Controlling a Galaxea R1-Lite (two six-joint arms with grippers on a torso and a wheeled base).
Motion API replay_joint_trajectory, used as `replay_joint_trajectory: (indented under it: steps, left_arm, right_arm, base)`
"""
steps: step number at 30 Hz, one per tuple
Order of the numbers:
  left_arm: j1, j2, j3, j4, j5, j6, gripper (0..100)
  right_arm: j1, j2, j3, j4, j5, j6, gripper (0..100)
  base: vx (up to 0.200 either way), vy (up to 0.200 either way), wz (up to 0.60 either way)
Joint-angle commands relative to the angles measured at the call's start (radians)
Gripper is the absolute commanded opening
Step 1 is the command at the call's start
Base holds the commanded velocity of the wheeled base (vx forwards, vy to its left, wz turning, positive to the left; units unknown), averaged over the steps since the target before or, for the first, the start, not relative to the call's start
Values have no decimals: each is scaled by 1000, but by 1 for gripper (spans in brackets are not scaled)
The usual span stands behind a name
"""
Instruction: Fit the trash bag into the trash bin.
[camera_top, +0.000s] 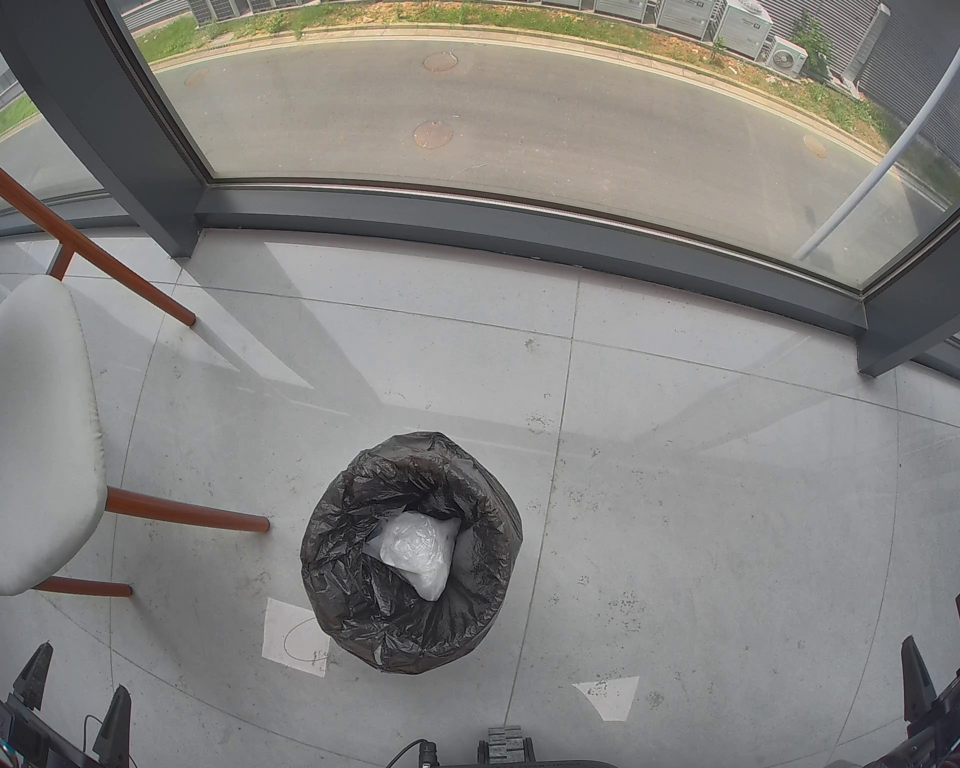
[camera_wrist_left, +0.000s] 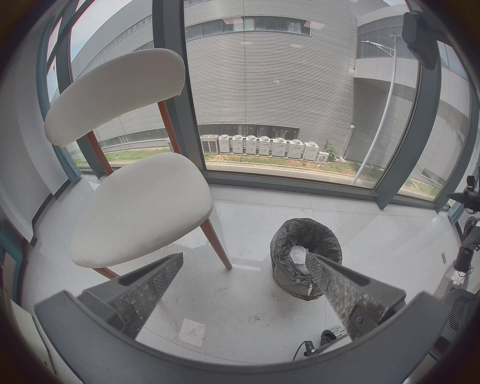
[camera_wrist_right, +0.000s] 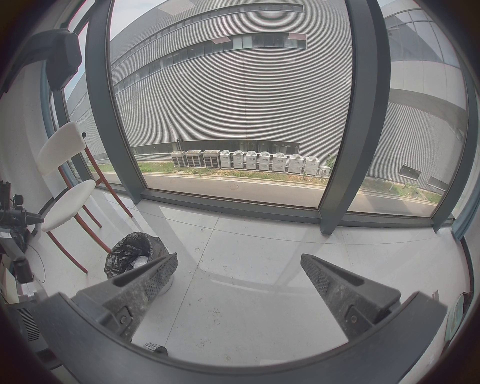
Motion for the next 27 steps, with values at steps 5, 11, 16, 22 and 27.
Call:
replay_joint_trajectory:
  steps: [5,11,16,22,27]
  left_arm:
    - [0,5,16,1,0,0,100]
    - [0,5,16,-1,0,0,100]
    - [0,5,18,-2,0,0,100]
    - [0,5,16,-1,0,0,100]
    - [0,5,16,-1,0,-1,100]
  right_arm:
    - [0,0,16,-1,-4,3,100]
    - [0,0,16,0,-8,5,100]
    - [0,0,16,-1,-8,5,100]
    - [0,0,16,0,-8,5,100]
    - [0,0,16,-1,-8,6,100]
  base:
    - [-200,0,0]
    - [-200,0,0]
    - [-120,0,0]
    - [0,0,0]
    - [0,160,0]
